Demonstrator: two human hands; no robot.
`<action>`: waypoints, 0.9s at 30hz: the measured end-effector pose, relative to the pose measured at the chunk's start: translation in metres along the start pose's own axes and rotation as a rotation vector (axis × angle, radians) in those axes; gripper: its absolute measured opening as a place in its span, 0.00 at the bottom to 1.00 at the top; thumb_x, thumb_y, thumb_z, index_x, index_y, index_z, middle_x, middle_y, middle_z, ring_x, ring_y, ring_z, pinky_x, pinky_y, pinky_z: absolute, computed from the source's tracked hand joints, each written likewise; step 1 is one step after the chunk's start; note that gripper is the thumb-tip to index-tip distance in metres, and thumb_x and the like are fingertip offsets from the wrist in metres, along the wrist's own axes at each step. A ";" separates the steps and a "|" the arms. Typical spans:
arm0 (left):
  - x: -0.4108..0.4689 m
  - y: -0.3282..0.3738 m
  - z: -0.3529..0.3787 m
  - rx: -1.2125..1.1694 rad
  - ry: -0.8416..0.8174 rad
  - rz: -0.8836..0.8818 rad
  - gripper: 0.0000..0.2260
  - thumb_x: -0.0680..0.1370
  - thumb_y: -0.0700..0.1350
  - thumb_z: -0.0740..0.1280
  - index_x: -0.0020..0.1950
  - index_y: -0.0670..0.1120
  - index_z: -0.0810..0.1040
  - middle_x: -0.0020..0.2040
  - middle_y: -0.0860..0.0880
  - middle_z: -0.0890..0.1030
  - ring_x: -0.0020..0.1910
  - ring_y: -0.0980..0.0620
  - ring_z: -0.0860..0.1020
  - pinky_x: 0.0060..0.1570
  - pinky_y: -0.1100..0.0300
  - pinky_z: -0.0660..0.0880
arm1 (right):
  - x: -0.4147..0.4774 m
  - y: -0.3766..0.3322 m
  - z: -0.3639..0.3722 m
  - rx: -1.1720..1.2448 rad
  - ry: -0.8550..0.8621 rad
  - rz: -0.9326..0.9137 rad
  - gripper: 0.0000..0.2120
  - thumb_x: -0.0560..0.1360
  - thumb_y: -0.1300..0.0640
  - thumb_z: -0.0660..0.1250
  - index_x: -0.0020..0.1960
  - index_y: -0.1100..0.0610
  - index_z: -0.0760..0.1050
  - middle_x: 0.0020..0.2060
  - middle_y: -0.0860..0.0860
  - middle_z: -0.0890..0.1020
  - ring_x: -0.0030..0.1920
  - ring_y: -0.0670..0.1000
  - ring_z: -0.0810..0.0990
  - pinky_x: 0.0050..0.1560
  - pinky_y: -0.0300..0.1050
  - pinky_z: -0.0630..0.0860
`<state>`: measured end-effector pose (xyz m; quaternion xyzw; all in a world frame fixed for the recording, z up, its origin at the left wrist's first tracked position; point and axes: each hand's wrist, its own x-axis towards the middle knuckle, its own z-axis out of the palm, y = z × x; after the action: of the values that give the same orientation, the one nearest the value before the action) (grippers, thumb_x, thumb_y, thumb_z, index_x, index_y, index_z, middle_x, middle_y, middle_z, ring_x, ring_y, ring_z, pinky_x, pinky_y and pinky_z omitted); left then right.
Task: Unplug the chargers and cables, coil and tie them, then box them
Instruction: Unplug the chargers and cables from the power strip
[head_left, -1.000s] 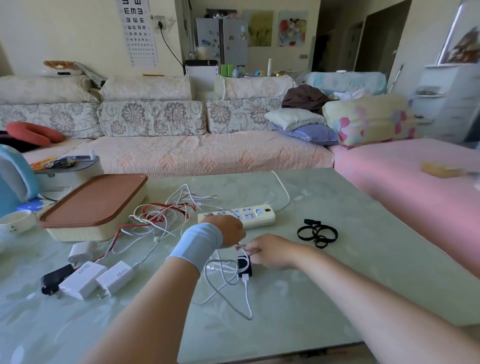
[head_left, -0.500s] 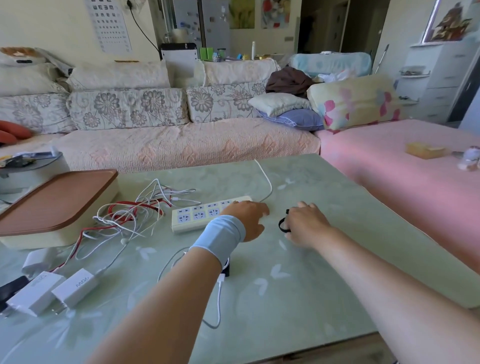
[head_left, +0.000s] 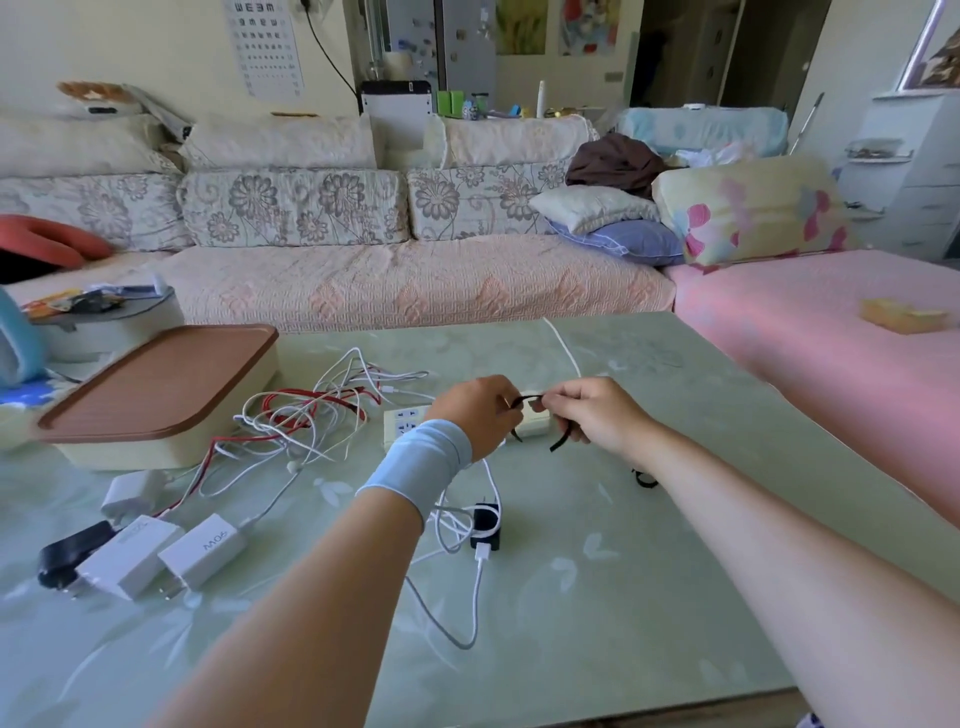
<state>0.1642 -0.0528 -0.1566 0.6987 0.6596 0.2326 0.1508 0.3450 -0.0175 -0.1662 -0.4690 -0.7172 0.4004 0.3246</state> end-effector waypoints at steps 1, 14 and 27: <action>-0.002 -0.005 0.000 0.081 0.001 0.007 0.06 0.77 0.51 0.65 0.53 0.55 0.78 0.50 0.55 0.82 0.52 0.49 0.77 0.55 0.56 0.73 | 0.002 0.003 0.004 -0.039 -0.008 0.004 0.07 0.79 0.59 0.66 0.45 0.55 0.83 0.30 0.50 0.77 0.29 0.48 0.72 0.33 0.37 0.69; -0.041 -0.070 -0.039 0.364 -0.173 -0.131 0.09 0.80 0.50 0.60 0.55 0.58 0.79 0.55 0.52 0.82 0.53 0.48 0.80 0.56 0.54 0.76 | 0.003 0.000 0.038 -0.839 -0.115 0.061 0.18 0.72 0.62 0.64 0.55 0.45 0.82 0.55 0.44 0.82 0.57 0.51 0.80 0.55 0.45 0.77; -0.066 -0.126 -0.067 0.356 -0.187 -0.484 0.13 0.79 0.50 0.60 0.58 0.46 0.79 0.55 0.48 0.83 0.53 0.45 0.81 0.57 0.49 0.77 | 0.006 -0.015 0.063 -0.830 -0.136 0.088 0.13 0.72 0.56 0.68 0.29 0.51 0.72 0.28 0.44 0.71 0.34 0.49 0.70 0.31 0.40 0.63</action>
<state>0.0209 -0.1139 -0.1737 0.5554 0.8202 0.0055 0.1374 0.2842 -0.0323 -0.1821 -0.5626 -0.8167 0.1210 0.0430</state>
